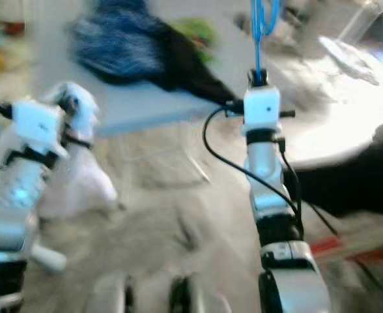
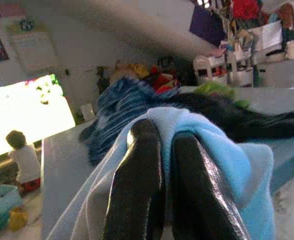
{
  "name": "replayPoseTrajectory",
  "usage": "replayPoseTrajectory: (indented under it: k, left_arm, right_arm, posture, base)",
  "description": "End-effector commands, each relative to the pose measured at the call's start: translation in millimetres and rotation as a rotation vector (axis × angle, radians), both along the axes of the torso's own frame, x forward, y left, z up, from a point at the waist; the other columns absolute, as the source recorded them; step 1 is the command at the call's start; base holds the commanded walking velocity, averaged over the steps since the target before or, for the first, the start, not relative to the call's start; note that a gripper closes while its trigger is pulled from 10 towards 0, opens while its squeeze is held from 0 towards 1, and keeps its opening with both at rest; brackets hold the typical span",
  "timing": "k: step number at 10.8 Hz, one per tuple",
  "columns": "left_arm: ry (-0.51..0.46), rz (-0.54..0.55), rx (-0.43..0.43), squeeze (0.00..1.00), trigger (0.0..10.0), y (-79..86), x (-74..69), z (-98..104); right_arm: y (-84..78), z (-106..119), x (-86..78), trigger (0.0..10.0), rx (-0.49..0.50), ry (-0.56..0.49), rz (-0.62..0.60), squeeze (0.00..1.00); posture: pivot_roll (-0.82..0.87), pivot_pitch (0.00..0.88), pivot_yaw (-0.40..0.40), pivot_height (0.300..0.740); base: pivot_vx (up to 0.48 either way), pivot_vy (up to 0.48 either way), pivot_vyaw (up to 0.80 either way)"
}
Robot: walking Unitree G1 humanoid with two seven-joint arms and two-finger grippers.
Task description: Hang hanger
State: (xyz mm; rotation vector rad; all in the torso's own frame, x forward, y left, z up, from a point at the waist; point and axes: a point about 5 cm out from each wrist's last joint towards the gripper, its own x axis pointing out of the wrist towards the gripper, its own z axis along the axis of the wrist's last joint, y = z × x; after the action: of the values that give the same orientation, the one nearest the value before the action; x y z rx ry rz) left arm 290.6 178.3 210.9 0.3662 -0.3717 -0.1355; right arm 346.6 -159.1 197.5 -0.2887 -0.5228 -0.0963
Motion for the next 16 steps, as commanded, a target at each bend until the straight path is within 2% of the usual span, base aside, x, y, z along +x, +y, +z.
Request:
replayPoseTrajectory:
  k: [1, 3, 4, 5, 7, 9, 12, 16]
  left_arm:
    - [-0.081, -0.05, -0.004, 0.0, 10.0, -13.1, -2.1, 19.1]
    - [-0.129, -0.016, -0.078, 0.0, 10.0, -9.5, 6.2, 42.8]
    - [-0.098, 0.011, -0.117, 0.0, 10.0, -4.8, 11.9, 41.1]
    - [-0.083, 0.017, -0.121, 0.0, 10.0, -2.3, 13.5, 37.3]
    - [-0.01, 0.033, -0.167, 0.0, 10.0, -0.1, 14.1, 19.1]
    - [0.098, -0.005, -0.17, 0.0, 10.0, -2.6, 11.6, -7.4]
    - [0.325, -0.094, -0.068, 0.0, 10.0, 0.3, 2.8, -59.5]
    - [0.329, -0.142, -0.089, 0.0, 10.0, -0.4, 3.8, -61.1]
  right_arm:
    - [-4.7, 3.4, -0.7, 10.0, -0.008, -0.017, -0.01, 0.0]
    - [-5.2, 0.4, -1.8, 10.0, -0.01, -0.007, -0.01, 0.0]
    - [-4.7, -0.8, -2.7, 10.0, -0.009, -0.005, -0.01, 0.0]
    - [-4.4, -1.9, -3.3, 10.0, -0.01, -0.001, -0.008, 0.0]
    - [-7.9, -10.7, -6.7, 10.0, -0.021, 0.03, -0.009, 0.0]
    - [-8.9, -25.6, -10.8, 10.0, -0.032, 0.083, -0.005, 0.0]
    - [-9.3, -45.8, -16.7, 10.0, -0.065, 0.163, 0.002, 0.0]
    - [-8.3, -50.3, -19.4, 10.0, -0.071, 0.182, 0.007, 0.0]
  posture:
    - [0.15, 0.123, -0.085, 0.74]
    - [0.15, 0.126, -0.081, 0.74]
    - [0.14, 0.127, -0.078, 0.74]
    - [0.14, 0.128, -0.078, 0.74]
    - [0.13, 0.131, -0.083, 0.74]
    - [0.13, 0.129, -0.088, 0.74]
    - [0.12, 0.135, -0.093, 0.74]
    - [0.12, 0.139, -0.093, 0.74]
  base:
    - [0.0, 0.0, -0.43]
    - [0.0, 0.0, 0.0]
    - [0.0, 0.0, 0.0]
    - [0.0, 0.0, 0.0]
    - [0.0, 0.48, 0.0]
    - [0.0, 0.48, 0.0]
    - [0.0, 0.48, -0.46]
    - [0.0, 0.48, -0.8]
